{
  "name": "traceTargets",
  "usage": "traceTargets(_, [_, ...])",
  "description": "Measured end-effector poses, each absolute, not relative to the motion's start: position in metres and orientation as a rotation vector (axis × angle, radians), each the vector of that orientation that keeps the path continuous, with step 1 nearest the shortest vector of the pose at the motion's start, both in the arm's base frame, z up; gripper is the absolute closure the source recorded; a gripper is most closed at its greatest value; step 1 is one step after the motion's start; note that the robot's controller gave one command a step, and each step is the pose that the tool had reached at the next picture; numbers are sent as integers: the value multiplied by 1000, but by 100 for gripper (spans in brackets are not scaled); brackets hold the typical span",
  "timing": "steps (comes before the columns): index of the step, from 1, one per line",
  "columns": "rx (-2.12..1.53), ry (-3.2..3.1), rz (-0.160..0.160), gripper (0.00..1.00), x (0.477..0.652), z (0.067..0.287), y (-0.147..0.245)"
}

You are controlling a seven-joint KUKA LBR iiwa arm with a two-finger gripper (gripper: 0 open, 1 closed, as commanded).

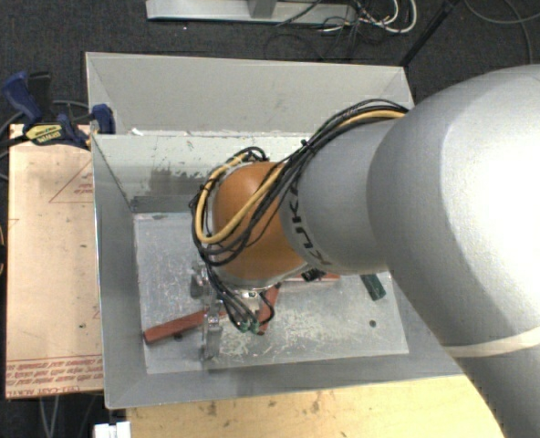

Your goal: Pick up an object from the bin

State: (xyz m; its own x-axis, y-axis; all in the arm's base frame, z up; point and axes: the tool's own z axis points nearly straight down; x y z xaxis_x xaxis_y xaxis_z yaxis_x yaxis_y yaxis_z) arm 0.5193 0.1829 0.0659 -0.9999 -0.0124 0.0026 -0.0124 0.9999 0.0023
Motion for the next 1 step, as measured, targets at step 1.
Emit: traceTargets(1, [11,-3142,-3,100,521,70,181])
